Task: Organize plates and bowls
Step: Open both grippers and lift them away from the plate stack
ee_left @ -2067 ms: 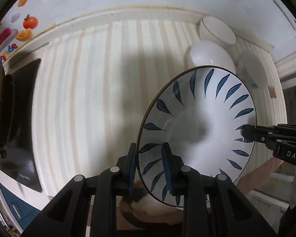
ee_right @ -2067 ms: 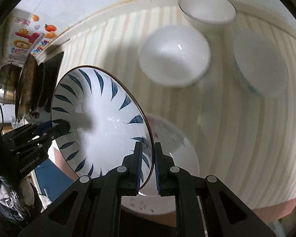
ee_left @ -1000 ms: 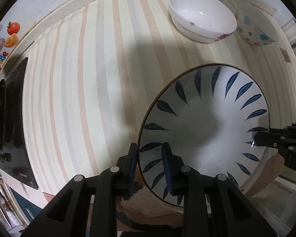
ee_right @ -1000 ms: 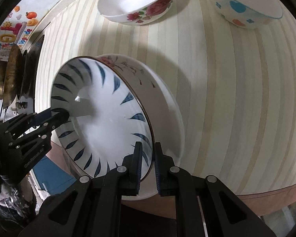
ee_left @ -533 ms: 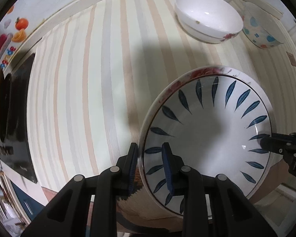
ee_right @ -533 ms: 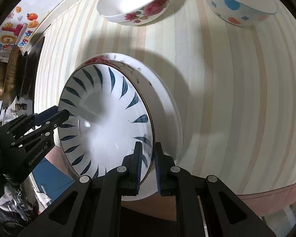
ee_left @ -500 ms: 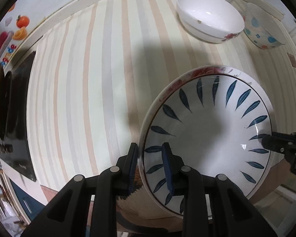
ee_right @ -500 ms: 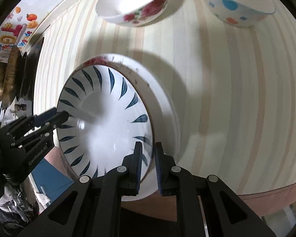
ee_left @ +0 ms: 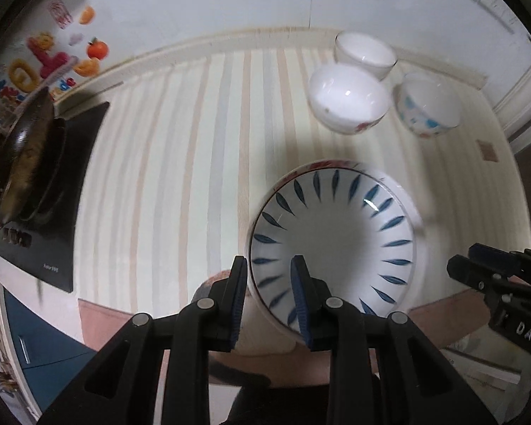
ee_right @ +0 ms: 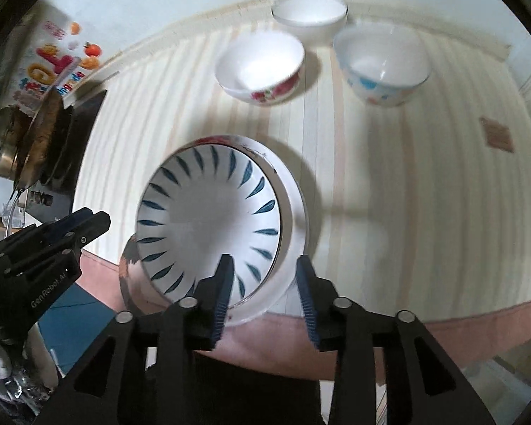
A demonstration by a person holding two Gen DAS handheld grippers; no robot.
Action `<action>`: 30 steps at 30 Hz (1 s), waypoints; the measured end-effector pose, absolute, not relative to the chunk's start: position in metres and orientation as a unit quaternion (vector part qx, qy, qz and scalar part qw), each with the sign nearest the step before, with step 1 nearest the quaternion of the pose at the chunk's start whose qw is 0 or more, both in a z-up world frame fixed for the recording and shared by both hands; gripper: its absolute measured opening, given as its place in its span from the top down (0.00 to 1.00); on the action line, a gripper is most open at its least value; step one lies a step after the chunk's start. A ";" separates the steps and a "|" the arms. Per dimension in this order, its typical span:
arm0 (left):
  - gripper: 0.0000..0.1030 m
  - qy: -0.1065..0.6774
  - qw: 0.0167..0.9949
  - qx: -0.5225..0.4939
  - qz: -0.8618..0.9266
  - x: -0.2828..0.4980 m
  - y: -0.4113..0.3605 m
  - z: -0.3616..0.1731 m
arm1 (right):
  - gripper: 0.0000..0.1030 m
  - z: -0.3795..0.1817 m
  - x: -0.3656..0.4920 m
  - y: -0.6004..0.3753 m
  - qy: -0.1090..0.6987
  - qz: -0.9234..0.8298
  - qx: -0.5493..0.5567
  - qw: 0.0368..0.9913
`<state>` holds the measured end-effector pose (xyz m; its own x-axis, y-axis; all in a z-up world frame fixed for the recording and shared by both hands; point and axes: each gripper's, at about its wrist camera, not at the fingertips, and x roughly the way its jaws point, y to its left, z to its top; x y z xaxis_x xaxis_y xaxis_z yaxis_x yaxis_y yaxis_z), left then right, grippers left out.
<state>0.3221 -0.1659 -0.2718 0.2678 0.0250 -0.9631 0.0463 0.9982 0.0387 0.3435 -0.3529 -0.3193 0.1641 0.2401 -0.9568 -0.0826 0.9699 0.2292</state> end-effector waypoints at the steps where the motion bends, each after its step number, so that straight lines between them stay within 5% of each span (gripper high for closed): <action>1: 0.75 0.599 0.800 0.028 -0.012 0.315 -0.163 -0.265 | 0.49 -0.310 0.335 -0.353 0.629 0.105 0.060 0.768; 11: 0.61 0.545 0.837 0.032 -0.033 0.248 -0.152 -0.214 | 0.22 -0.228 0.254 -0.344 0.559 0.075 0.053 0.824; 15: 0.23 0.525 0.850 0.033 -0.040 0.226 -0.147 -0.197 | 0.15 -0.209 0.223 -0.338 0.543 0.059 0.042 0.837; 16: 0.20 0.519 0.853 0.034 -0.039 0.221 -0.146 -0.193 | 0.14 -0.205 0.216 -0.336 0.539 0.056 0.040 0.840; 30: 0.16 0.504 0.862 0.026 -0.055 0.191 -0.151 -0.176 | 0.12 -0.178 0.158 -0.335 0.520 0.057 0.056 0.850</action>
